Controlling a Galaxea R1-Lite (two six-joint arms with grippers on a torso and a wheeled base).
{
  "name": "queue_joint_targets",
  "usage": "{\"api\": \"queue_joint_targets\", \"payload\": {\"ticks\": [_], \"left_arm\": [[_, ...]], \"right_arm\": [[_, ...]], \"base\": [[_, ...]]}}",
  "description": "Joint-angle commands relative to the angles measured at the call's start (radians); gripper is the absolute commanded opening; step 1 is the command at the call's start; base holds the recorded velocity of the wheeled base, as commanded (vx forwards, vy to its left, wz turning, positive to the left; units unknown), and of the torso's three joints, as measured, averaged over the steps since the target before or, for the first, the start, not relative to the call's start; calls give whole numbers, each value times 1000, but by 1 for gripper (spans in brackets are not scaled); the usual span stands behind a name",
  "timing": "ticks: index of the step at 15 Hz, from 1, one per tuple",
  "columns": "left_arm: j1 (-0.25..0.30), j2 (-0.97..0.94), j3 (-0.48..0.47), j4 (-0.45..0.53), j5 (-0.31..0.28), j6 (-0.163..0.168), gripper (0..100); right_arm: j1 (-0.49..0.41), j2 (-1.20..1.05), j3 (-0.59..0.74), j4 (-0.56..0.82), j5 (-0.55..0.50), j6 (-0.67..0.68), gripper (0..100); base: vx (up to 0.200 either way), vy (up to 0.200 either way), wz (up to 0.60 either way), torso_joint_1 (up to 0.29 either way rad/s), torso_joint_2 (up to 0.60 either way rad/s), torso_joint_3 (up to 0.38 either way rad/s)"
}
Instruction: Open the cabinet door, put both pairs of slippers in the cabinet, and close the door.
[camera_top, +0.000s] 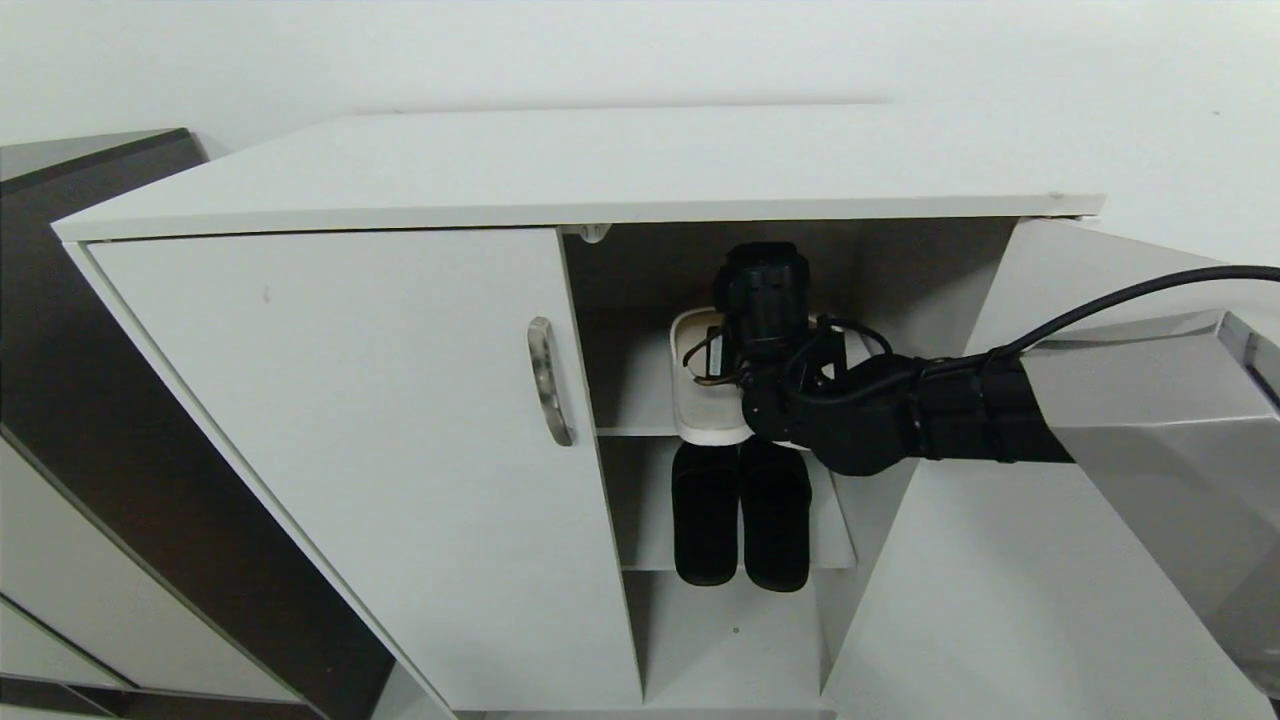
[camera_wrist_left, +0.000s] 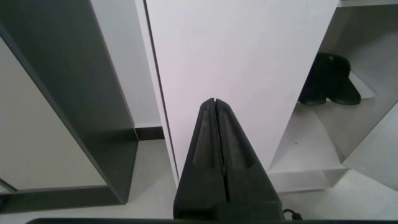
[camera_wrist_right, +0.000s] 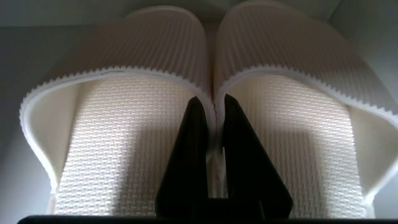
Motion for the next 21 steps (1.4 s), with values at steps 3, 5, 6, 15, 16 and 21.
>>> {"api": "queue_joint_targets", "payload": {"ticks": [3,5,6,15,16,21], "left_arm": [[0,2,0,0,0,-4,0],[0,2,0,0,0,-4,0],[0,0,0,0,2,-5,0],[0,2,0,0,0,-5,0],[0,0,0,0,0,-5,0],[0,2,0,0,0,-4,0]], "right_arm": [[-7,28,-14,0,5,0,0],[-10,30,-14,0,5,0,0],[-10,30,-14,1,5,0,0],[18,-28,63,4,-3,-4,100],[35,-56,94,3,-5,-3,100],[109,-197,256,-3,-14,3,100]], "base": [[0,0,0,0,0,0],[0,0,0,0,0,0],[0,0,0,0,0,0],[0,0,0,0,0,0],[0,0,0,0,0,0],[0,0,0,0,0,0]]}}
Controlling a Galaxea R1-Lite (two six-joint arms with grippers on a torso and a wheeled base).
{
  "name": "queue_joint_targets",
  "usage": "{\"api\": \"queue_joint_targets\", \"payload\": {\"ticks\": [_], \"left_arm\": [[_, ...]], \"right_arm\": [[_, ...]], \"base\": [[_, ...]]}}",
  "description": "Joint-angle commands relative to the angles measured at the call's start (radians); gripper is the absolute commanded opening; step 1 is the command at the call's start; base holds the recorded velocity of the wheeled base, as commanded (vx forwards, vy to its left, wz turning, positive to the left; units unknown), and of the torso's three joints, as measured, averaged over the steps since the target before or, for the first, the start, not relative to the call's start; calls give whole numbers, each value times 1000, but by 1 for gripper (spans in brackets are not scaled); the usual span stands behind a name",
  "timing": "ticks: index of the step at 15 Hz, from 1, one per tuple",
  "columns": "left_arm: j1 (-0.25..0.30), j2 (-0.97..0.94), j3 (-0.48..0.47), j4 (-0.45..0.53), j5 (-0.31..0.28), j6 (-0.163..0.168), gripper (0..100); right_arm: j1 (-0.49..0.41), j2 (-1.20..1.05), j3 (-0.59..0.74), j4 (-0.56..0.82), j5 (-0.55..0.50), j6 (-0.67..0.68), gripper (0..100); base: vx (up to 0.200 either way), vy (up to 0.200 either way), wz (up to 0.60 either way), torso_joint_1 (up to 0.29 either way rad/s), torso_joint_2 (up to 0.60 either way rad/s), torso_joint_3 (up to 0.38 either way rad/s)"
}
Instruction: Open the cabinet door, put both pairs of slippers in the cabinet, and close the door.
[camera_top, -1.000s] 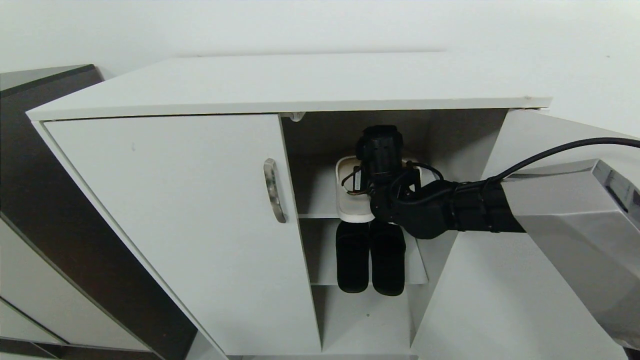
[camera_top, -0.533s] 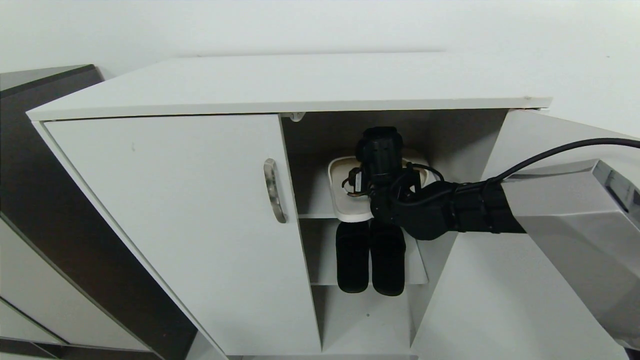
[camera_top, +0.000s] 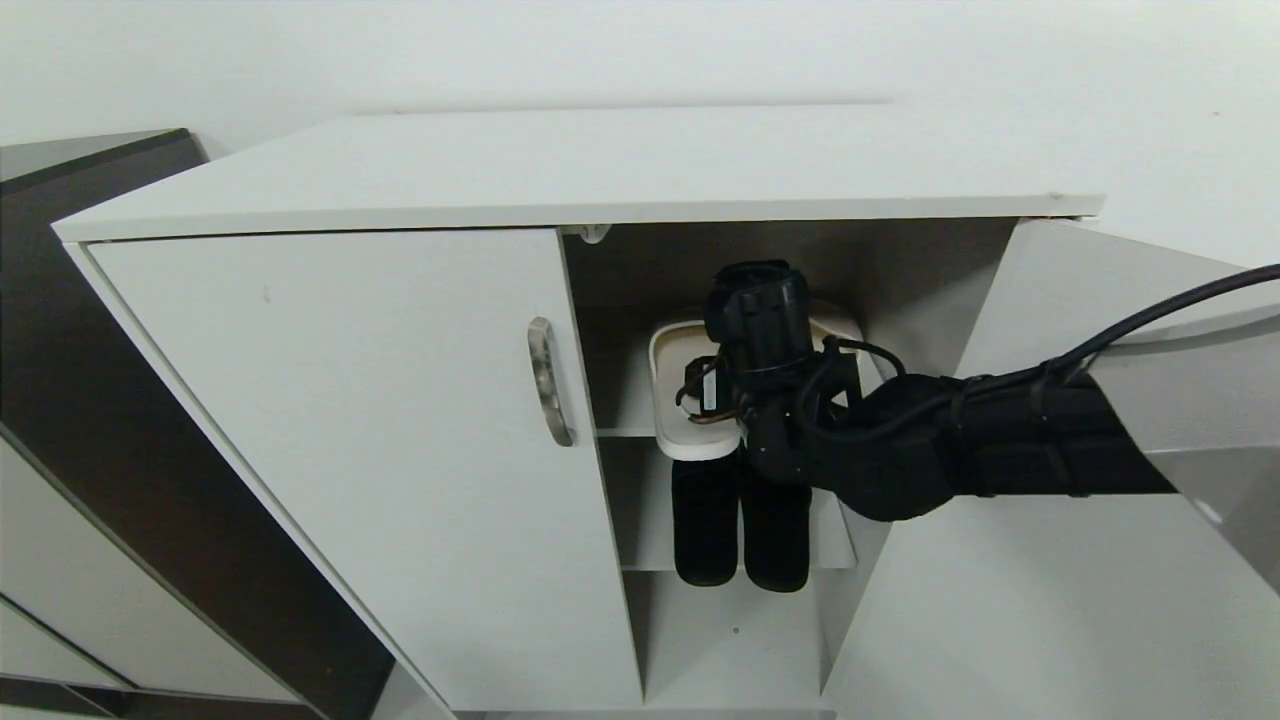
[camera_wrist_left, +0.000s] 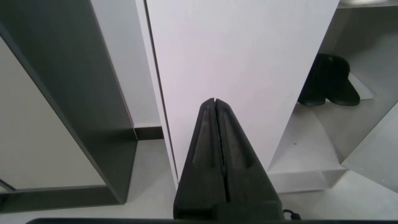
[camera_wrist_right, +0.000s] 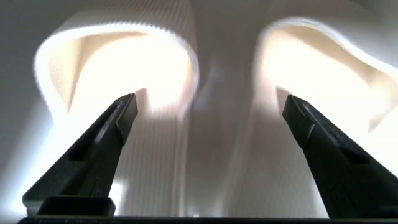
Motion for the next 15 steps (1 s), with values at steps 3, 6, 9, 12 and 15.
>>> {"api": "queue_joint_targets", "payload": {"ticks": [3,6,9,12,15], "left_arm": [[0,2,0,0,-1,0,0],[0,2,0,0,-1,0,0],[0,2,0,0,-1,0,0],[0,2,0,0,0,-3,0],[0,2,0,0,0,-1,0]], "right_arm": [[62,-137,171,-72,-32,3,100],[119,-256,401,-196,-35,-2,100],[136,-332,553,-282,39,-2,0],[137,-313,569,-285,54,-3,0],[137,-298,569,-287,52,-3,0]], "base": [[0,0,0,0,0,0],[0,0,0,0,0,0],[0,0,0,0,0,0],[0,0,0,0,0,0],[0,0,0,0,0,0]]}}
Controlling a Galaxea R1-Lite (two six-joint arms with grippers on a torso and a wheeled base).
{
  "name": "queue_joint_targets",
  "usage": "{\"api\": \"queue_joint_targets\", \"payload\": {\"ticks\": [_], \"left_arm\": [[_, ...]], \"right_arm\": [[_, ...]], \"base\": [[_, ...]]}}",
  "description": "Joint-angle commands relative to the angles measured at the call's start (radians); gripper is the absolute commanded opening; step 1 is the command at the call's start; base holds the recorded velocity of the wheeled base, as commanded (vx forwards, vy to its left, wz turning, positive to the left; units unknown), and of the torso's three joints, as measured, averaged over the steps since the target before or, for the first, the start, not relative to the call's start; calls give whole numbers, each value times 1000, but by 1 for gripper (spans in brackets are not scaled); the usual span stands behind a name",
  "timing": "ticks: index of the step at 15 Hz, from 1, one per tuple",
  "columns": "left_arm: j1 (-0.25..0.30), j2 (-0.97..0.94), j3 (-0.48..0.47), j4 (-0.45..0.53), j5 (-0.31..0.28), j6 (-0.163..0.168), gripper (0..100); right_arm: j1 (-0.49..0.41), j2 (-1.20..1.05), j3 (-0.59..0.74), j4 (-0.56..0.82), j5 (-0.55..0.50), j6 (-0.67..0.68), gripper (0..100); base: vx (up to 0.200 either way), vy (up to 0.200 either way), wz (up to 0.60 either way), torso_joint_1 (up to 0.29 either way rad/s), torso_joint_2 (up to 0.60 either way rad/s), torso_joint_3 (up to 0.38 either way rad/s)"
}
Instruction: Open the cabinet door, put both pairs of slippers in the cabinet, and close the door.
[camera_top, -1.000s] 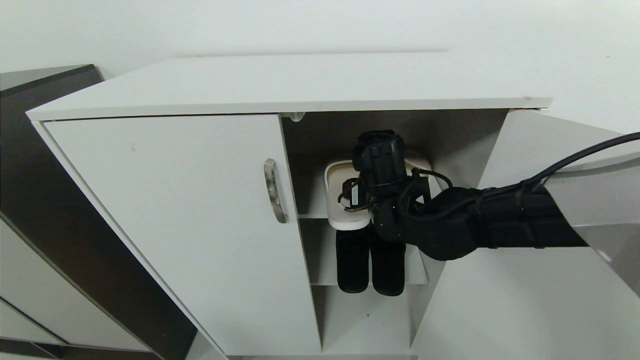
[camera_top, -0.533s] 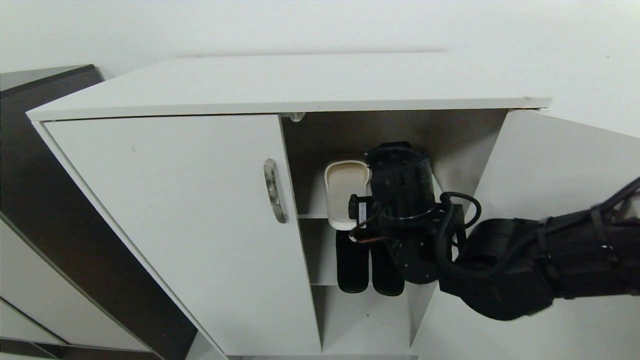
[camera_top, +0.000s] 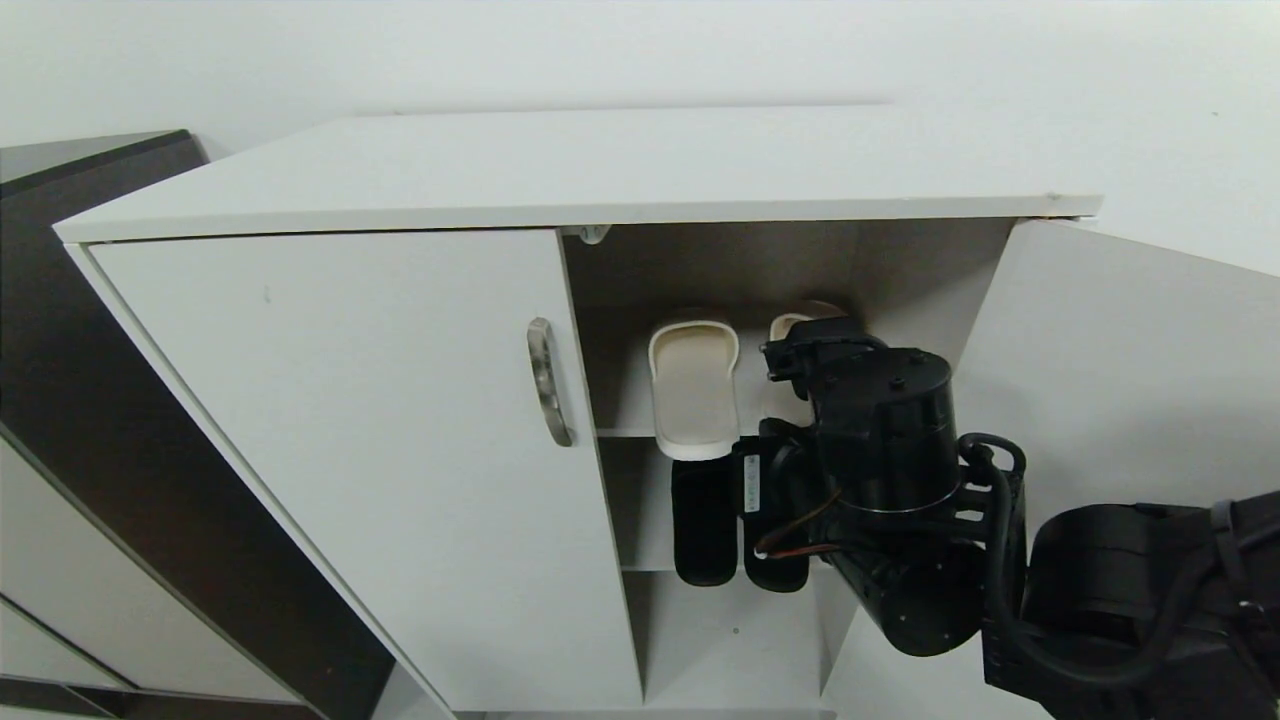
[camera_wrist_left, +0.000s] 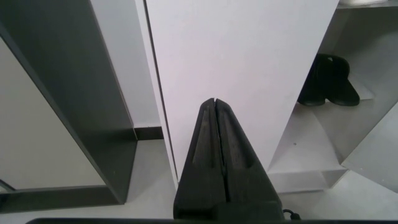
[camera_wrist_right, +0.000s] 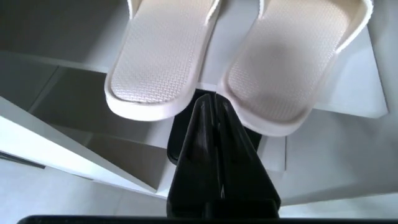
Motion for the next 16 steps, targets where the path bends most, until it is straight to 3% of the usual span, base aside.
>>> {"api": "queue_joint_targets", "payload": {"ticks": [1,5,16], "left_arm": [[0,0,0,0,0,0,0],[0,1,0,0,0,0,0],[0,0,0,0,0,0,0]], "right_arm": [[1,6,6,0,-1,0,0],[1,20,8,-3,-2,-1,0],[1,24,22,-2,-4,-1,0]], "base": [[0,0,0,0,0,0],[0,0,0,0,0,0],[-200,0,0,2,3,3]]}}
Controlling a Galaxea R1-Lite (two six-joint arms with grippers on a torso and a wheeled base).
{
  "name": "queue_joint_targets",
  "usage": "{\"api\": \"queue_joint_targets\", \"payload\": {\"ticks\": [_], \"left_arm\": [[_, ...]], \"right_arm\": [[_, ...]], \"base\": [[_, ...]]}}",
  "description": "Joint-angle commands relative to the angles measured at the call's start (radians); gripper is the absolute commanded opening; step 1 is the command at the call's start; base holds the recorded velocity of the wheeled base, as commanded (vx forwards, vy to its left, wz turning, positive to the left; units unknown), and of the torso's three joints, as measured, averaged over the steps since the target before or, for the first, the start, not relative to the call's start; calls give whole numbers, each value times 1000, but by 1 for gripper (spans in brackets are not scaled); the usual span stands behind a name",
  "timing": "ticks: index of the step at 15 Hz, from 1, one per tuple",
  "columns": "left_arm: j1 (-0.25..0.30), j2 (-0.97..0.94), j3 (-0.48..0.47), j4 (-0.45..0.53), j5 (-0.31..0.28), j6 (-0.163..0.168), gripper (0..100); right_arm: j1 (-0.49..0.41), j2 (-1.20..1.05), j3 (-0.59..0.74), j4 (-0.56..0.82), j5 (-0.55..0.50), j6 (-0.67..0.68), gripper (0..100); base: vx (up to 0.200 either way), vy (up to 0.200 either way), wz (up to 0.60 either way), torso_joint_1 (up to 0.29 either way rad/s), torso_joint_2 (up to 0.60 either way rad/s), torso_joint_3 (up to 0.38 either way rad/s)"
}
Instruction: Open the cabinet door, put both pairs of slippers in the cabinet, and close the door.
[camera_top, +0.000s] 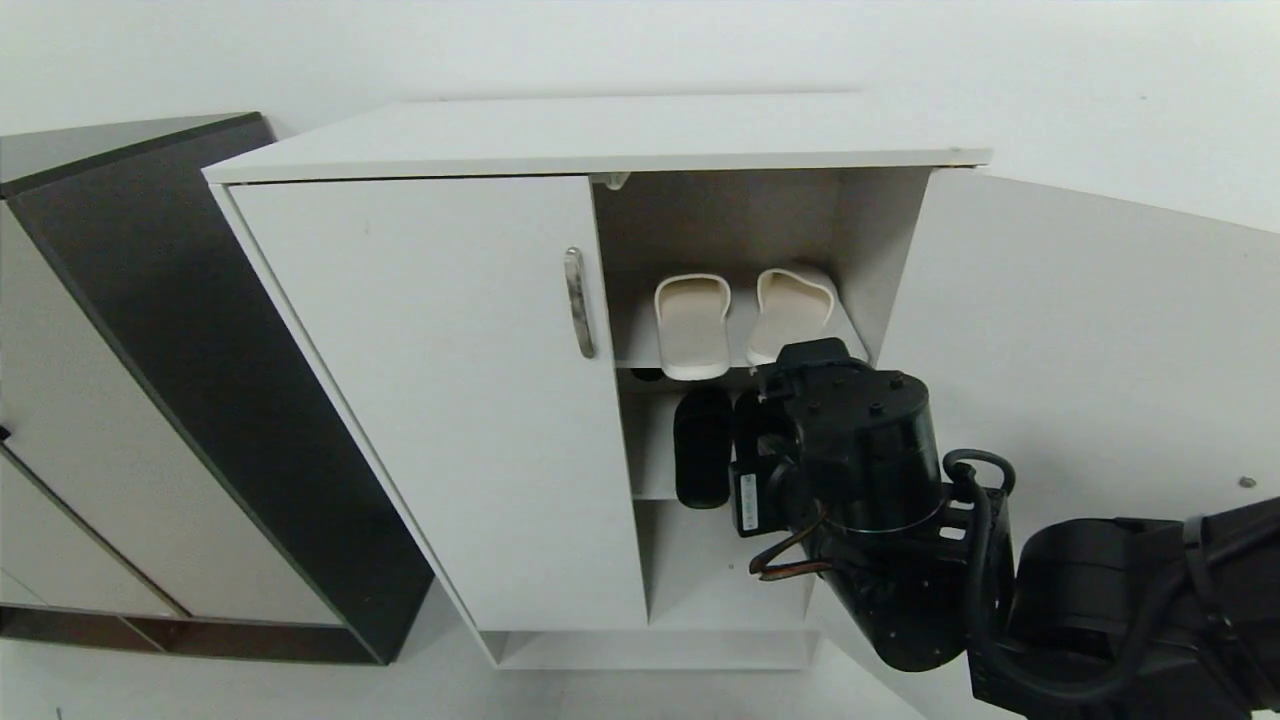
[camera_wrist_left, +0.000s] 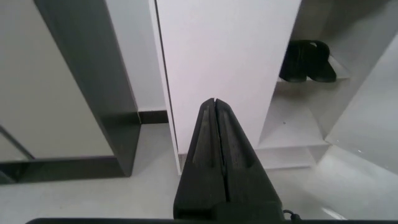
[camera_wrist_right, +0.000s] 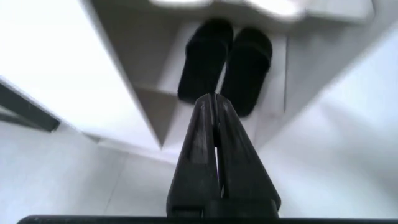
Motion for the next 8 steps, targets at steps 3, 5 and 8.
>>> {"api": "queue_joint_targets", "payload": {"ticks": [3,5,8], "left_arm": [[0,1,0,0,0,0,0],[0,1,0,0,0,0,0],[0,1,0,0,0,0,0]], "right_arm": [[-2,-1,21,-2,-1,-3,0],[-5,-1,22,-2,1,1,0],[-20,-14,35,-22,1,3,0]], "base": [[-200,0,0,-2,4,1],[-200,0,0,0,-2,-2],[-200,0,0,1,-1,4]]}}
